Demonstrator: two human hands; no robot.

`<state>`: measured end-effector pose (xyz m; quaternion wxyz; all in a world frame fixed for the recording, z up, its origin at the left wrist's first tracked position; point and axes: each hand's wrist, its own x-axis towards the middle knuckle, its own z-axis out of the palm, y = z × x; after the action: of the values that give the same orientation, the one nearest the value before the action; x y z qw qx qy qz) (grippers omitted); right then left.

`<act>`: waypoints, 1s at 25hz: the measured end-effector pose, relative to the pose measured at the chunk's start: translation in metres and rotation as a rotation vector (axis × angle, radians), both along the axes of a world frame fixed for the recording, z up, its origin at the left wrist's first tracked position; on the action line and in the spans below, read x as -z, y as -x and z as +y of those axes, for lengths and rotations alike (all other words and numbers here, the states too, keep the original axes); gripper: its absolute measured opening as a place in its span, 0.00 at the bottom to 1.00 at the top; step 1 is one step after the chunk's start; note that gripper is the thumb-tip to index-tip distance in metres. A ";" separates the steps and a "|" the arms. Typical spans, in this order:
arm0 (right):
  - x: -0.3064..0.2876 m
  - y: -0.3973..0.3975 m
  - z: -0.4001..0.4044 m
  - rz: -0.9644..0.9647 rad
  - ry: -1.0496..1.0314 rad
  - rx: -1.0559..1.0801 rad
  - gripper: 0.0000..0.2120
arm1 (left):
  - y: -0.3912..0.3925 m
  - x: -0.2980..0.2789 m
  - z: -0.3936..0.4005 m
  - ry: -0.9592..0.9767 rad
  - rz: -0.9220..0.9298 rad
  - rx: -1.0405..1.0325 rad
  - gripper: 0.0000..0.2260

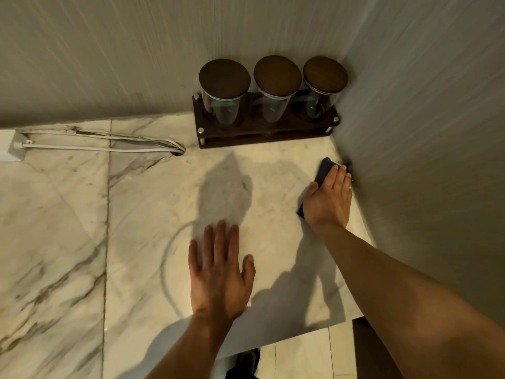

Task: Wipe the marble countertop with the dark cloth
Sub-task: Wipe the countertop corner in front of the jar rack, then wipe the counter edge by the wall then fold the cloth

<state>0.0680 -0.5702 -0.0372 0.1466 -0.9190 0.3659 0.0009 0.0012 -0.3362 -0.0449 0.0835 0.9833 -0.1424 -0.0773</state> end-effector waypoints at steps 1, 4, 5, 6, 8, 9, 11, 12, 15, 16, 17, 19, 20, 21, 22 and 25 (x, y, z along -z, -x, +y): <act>0.001 0.008 0.002 0.000 0.005 0.007 0.30 | 0.001 0.000 0.000 -0.006 -0.002 0.002 0.28; 0.003 0.032 0.008 -0.016 -0.002 0.032 0.29 | 0.000 -0.001 0.000 -0.019 -0.011 0.003 0.28; 0.004 0.041 0.010 -0.024 -0.007 0.047 0.29 | 0.000 -0.002 0.000 -0.023 -0.014 0.005 0.29; 0.005 0.050 0.012 -0.031 -0.008 0.065 0.29 | 0.000 -0.002 0.001 -0.026 -0.015 0.013 0.29; 0.006 0.071 0.016 -0.043 -0.004 0.097 0.29 | 0.002 -0.002 0.001 -0.026 -0.017 0.045 0.30; 0.006 0.081 0.018 -0.053 0.001 0.108 0.29 | 0.003 -0.002 0.002 -0.018 -0.022 0.063 0.30; 0.007 0.100 0.023 -0.076 0.006 0.121 0.29 | 0.003 -0.002 0.004 0.003 -0.032 0.090 0.30; 0.008 0.109 0.025 -0.084 0.001 0.127 0.29 | 0.003 -0.002 0.004 0.008 -0.036 0.097 0.30; 0.007 0.135 0.029 -0.086 -0.012 0.160 0.28 | 0.004 -0.001 0.004 0.001 -0.030 0.110 0.29; 0.007 0.143 0.031 -0.085 -0.007 0.170 0.28 | 0.004 -0.001 0.004 0.005 -0.025 0.111 0.29; 0.007 0.151 0.033 -0.089 0.001 0.180 0.28 | 0.003 -0.001 0.004 0.012 -0.016 0.111 0.29; 0.008 0.165 0.036 -0.113 0.006 0.206 0.28 | 0.000 -0.004 0.005 0.026 0.001 0.109 0.29; 0.009 0.171 0.038 -0.129 0.003 0.226 0.28 | -0.001 -0.006 0.006 0.034 0.019 0.102 0.29; 0.009 0.177 0.041 -0.144 -0.005 0.246 0.28 | 0.000 -0.008 0.007 0.048 0.033 0.090 0.28; 0.009 0.182 0.043 -0.159 -0.015 0.265 0.28 | 0.003 -0.012 0.007 0.066 0.033 0.077 0.28; 0.010 0.198 0.051 -0.203 -0.030 0.332 0.26 | 0.021 -0.024 0.009 0.118 0.026 0.085 0.29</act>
<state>-0.1303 -0.5194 -0.0470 0.1947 -0.8392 0.4956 -0.1105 -0.0200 -0.3274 -0.0210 0.1396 0.9686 -0.1870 -0.0853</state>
